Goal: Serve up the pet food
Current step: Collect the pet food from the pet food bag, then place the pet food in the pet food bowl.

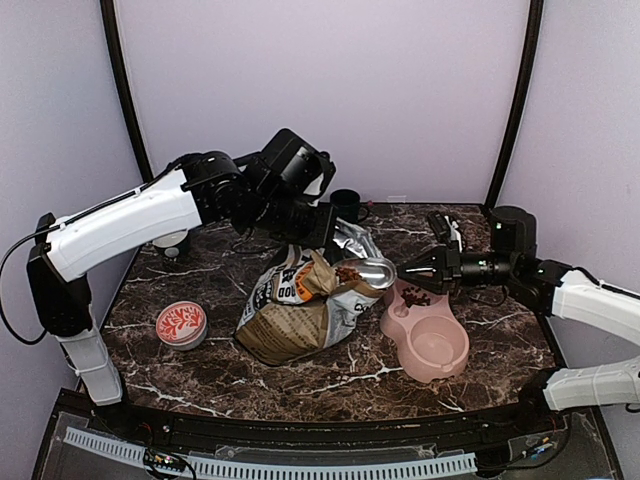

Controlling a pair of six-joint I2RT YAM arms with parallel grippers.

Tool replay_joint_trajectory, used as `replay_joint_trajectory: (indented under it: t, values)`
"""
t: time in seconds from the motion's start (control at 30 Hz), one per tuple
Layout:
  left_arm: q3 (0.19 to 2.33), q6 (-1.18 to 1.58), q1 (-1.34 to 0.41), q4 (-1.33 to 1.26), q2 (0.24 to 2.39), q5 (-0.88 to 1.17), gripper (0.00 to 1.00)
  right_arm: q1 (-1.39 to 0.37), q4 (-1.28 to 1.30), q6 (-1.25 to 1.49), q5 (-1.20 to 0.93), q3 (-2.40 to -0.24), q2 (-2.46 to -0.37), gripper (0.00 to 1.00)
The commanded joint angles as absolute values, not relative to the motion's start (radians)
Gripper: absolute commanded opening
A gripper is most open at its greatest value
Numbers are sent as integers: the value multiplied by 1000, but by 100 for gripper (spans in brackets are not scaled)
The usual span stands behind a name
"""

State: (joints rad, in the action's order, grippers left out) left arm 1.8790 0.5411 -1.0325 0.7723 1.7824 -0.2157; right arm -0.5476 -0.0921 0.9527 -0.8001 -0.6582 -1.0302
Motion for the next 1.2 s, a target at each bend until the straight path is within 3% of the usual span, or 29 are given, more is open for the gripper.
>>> replay_joint_trajectory:
  t: [0.0,0.4,1.17]
  values:
    - [1910,525,-1026,786,1782,-264,0,-526,-250,1039,-887,-626,-996,0]
    - [1925,522,-1026,788,1769,-275,0,-479,-444,1209,-960,-590,-978,0]
    - [1880,528,-1026,775,1735,-282,0,-386,-365,1225,-992,-615,-953,0]
